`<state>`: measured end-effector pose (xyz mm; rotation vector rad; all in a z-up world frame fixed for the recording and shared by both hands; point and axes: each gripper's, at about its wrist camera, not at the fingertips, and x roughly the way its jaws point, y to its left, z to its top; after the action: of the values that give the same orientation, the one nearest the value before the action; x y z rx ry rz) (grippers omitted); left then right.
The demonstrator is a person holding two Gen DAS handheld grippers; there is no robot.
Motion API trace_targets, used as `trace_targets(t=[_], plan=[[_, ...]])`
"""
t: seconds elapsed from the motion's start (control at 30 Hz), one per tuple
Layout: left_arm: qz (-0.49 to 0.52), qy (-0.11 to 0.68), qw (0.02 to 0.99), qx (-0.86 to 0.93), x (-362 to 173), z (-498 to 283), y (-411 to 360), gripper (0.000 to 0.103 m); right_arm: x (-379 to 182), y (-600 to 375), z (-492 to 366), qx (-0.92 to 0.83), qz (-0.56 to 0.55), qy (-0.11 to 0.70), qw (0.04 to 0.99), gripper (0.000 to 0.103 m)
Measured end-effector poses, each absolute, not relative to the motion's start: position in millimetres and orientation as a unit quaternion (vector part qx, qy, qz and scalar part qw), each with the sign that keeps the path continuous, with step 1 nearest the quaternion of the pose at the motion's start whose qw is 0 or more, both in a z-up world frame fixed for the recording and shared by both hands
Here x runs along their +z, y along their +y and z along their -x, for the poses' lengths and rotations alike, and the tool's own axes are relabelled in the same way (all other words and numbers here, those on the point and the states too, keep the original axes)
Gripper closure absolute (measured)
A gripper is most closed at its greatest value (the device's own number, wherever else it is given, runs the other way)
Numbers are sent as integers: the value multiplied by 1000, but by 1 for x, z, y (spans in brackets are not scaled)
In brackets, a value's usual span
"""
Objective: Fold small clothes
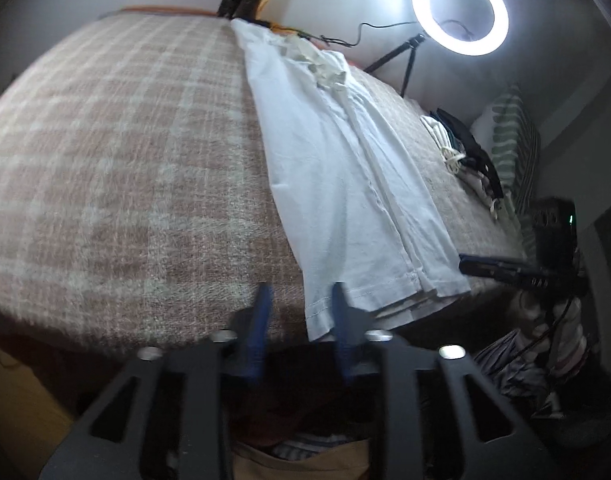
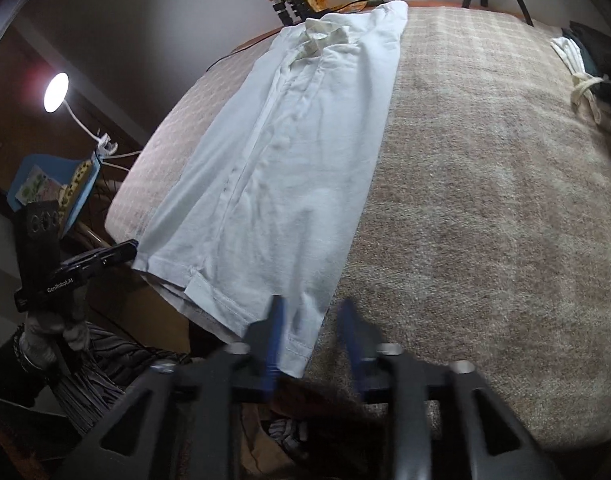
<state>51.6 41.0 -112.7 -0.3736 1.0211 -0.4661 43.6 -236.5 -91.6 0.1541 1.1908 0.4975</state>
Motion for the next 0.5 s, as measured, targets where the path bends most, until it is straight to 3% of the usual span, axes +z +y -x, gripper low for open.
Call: trace_targets(t=[0.1, 0.13, 0.17, 0.2, 0.27, 0.4, 0.5], plan=[[176, 491, 823, -225, -118, -55, 35, 67, -95, -236, -40, 235, -72, 558, 792, 67], [181, 492, 819, -234, -121, -57, 32, 71, -95, -234, -40, 236, -64, 558, 793, 70], [182, 485, 821, -240, -122, -58, 28, 91, -94, -231, -39, 239, -59, 558, 792, 80], [178, 491, 817, -246, -124, -60, 25, 100, -96, -228, -39, 245, -58, 562, 788, 91], [172, 482, 824, -243, -117, -59, 21, 100, -97, -227, -38, 241, -59, 563, 789, 101], [145, 433, 855, -244, -86, -43, 24, 100, -82, -234, -35, 253, -75, 545, 796, 102], [121, 459, 849, -232, -101, -45, 27, 100, -89, -235, -37, 245, -65, 555, 792, 102]])
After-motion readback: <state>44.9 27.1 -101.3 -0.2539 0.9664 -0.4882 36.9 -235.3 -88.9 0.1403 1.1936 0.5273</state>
